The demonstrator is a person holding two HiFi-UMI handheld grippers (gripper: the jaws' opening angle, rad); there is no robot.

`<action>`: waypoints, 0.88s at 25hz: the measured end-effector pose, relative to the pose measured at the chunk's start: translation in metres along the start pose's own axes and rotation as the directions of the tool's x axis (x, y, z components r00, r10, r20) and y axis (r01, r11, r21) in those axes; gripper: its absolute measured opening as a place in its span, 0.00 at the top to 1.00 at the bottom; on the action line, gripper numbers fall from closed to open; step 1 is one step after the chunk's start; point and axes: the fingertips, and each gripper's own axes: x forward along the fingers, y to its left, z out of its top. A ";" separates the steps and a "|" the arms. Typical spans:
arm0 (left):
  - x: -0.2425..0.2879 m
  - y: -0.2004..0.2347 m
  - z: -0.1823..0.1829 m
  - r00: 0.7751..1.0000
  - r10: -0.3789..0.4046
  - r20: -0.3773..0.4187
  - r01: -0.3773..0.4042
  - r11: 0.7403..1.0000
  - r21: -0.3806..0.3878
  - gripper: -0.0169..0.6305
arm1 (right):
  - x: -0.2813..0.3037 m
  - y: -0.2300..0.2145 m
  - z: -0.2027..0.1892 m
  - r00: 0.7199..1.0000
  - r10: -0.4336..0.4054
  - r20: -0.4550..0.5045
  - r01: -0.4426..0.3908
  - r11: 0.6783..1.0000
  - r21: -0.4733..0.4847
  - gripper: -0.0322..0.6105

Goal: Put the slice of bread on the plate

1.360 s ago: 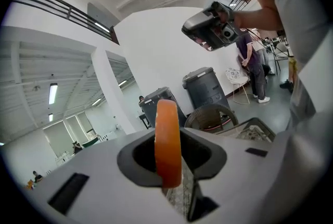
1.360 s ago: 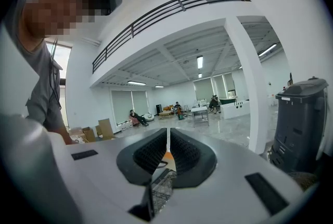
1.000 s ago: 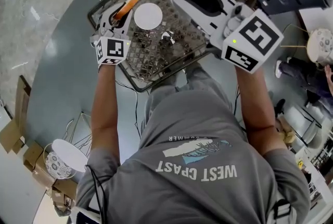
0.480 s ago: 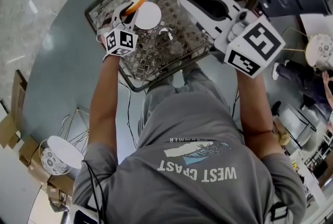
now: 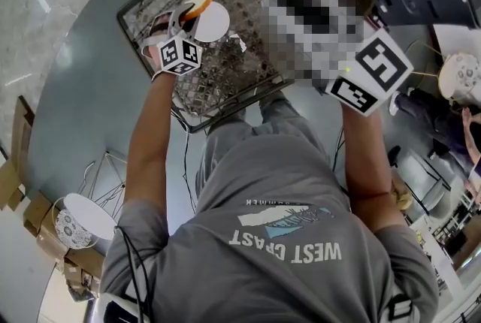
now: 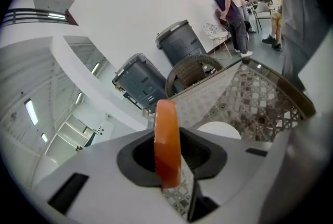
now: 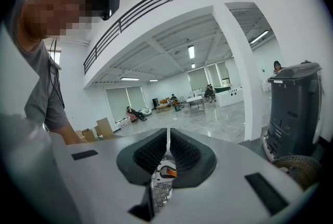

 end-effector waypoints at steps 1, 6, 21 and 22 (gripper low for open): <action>0.005 -0.003 -0.003 1.000 -0.002 -0.010 0.002 1.000 0.008 0.82 | 0.000 -0.003 -0.002 1.000 -0.001 -0.003 0.001 1.000 0.003 0.94; 0.023 -0.016 -0.013 0.999 -0.012 -0.053 0.015 0.998 0.064 0.82 | 0.000 -0.014 -0.007 1.000 -0.008 -0.015 0.008 1.000 0.016 0.94; 0.056 -0.053 -0.027 0.991 -0.024 -0.133 0.050 0.979 0.196 0.82 | 0.004 -0.041 -0.023 0.998 -0.012 -0.055 0.015 0.998 0.059 0.94; 0.058 -0.056 -0.029 0.990 -0.028 -0.139 0.056 0.978 0.201 0.82 | 0.005 -0.042 -0.025 0.998 -0.012 -0.058 0.015 0.998 0.062 0.94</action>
